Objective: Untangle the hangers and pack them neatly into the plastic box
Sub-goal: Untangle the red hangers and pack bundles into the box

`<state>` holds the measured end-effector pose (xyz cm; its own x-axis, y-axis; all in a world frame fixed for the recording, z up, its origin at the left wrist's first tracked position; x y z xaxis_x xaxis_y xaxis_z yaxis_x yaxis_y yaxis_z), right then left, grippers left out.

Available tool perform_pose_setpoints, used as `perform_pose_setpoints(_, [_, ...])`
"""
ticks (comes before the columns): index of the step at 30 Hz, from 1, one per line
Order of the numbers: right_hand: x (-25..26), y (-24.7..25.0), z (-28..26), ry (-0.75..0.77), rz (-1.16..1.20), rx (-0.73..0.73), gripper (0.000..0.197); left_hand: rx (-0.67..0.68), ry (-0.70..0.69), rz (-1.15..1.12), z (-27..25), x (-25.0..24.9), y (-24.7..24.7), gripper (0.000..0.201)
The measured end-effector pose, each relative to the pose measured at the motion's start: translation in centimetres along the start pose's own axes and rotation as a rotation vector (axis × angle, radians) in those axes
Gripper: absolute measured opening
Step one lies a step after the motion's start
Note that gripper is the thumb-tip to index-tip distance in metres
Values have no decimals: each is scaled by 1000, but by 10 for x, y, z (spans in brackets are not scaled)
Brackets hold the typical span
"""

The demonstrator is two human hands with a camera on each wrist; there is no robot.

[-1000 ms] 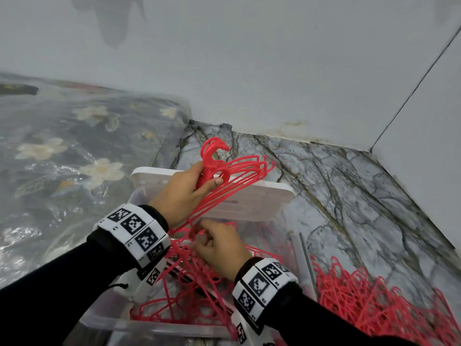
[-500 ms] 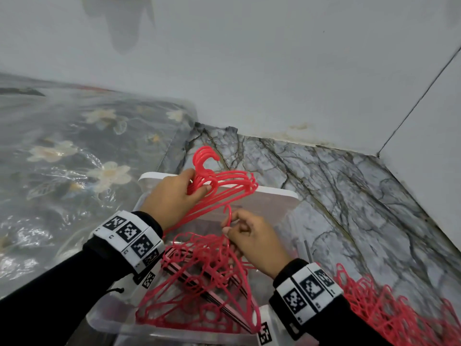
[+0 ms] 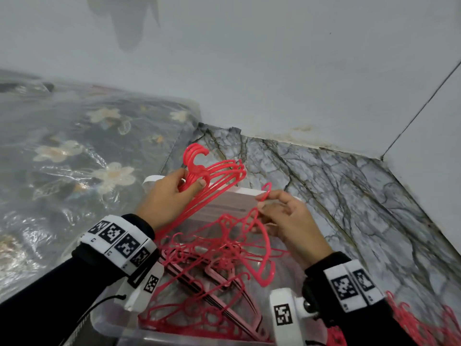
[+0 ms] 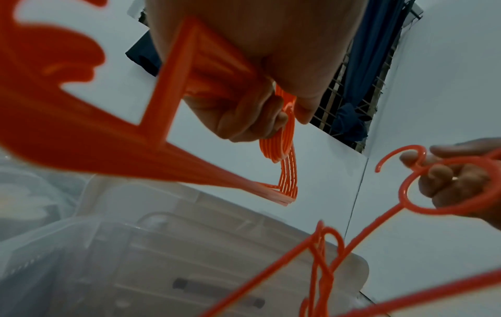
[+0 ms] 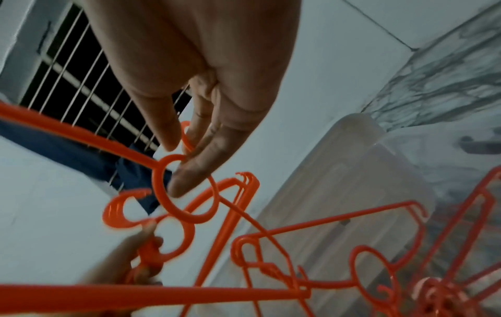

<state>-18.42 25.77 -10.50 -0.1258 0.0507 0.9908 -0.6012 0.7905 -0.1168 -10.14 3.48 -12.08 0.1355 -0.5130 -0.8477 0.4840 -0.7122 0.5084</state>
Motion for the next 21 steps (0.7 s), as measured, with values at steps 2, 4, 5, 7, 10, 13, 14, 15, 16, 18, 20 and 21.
perform_pose_setpoints(2, [8,7,0,-1,109,8,11,17,3,-47,0,0,4,33])
perform_pose_setpoints(4, [6,13,1,-22,128,-12,14,21,3,-53,-1,-1,7,31])
perform_pose_setpoints(5, [1,14,1,-36,107,-32,15,18,4,-33,-1,-1,8,30])
perform_pose_setpoints(7, [-12,12,4,-69,17,-65,16,18,8,-1,-1,-1,10,29])
perform_pose_setpoints(10, [-37,2,9,-121,-182,-79,13,48,-1,50,1,1,8,32])
perform_pose_setpoints(13, [-51,-11,11,-116,-400,-43,12,58,-34,158,2,0,5,46])
perform_pose_setpoints(14, [-52,-15,11,-106,-450,-13,14,80,-32,169,3,1,3,56])
perform_pose_setpoints(15, [-51,-18,11,-86,-490,22,14,103,-32,187,3,2,2,64])
perform_pose_setpoints(16, [-48,-20,11,-47,-525,53,14,118,-38,206,3,3,1,70])
perform_pose_setpoints(18, [-38,-22,10,116,-656,72,15,114,-65,252,4,5,1,70])
perform_pose_setpoints(20, [-26,-22,8,333,-846,52,13,94,-87,307,3,4,1,67])
perform_pose_setpoints(21, [-20,-23,6,417,-925,46,10,106,-91,312,2,3,0,65])
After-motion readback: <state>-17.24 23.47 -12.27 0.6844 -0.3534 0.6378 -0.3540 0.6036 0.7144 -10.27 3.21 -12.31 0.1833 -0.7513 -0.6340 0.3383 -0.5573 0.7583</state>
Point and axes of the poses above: each hand's wrist, its own z-axis towards the middle knuckle, its own y-axis out of the back of the hand, x = y × z, the point moved 2 cm from there along z, towards the middle knuckle, and after that the axes turned 2 degrees about x, right-handed, at the moved point
